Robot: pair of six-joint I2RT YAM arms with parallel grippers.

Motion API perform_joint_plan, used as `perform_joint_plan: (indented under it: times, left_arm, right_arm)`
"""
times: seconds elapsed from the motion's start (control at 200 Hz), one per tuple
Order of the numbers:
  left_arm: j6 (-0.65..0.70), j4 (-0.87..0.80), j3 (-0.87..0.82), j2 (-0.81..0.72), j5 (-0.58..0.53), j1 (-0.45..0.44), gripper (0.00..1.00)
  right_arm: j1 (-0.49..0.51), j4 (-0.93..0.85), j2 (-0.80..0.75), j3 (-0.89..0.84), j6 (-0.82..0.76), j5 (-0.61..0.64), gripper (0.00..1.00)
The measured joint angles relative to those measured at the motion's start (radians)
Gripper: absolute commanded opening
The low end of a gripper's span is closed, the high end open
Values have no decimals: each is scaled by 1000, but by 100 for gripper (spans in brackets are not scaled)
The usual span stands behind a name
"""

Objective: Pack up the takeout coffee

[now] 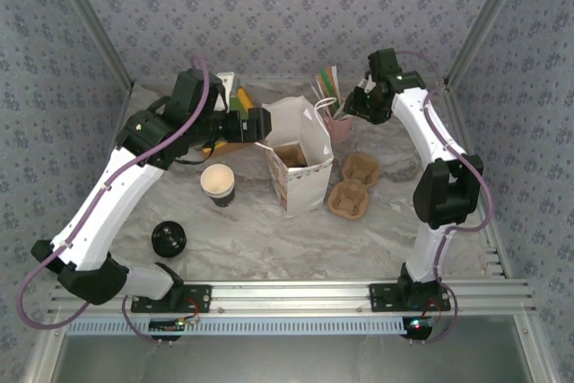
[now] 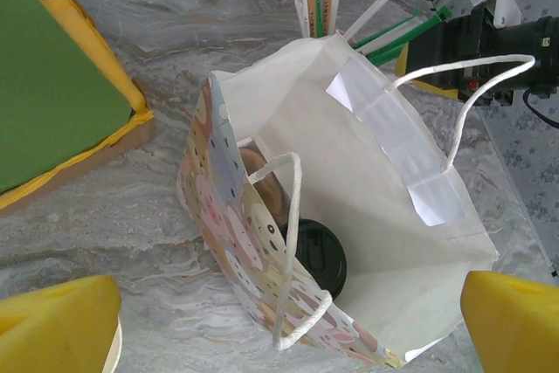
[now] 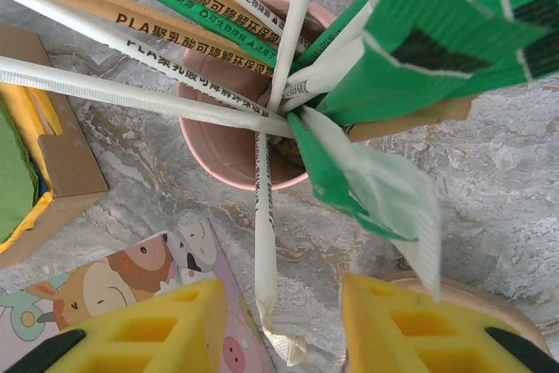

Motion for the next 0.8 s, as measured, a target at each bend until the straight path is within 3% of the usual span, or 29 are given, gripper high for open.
perform_joint_plan:
  times: [0.22, 0.535, 0.8]
  left_arm:
    - [0, -1, 0, 0, -10, 0, 100]
    - [0, -3, -1, -9, -18, 0, 100]
    - [0, -2, -16, -27, -18, 0, 100]
  right_arm:
    - [0, 0, 28, 16, -3, -3, 30]
    - [4, -3, 62, 28, -6, -3, 6]
    - [16, -16, 52, 54, -7, -1, 6]
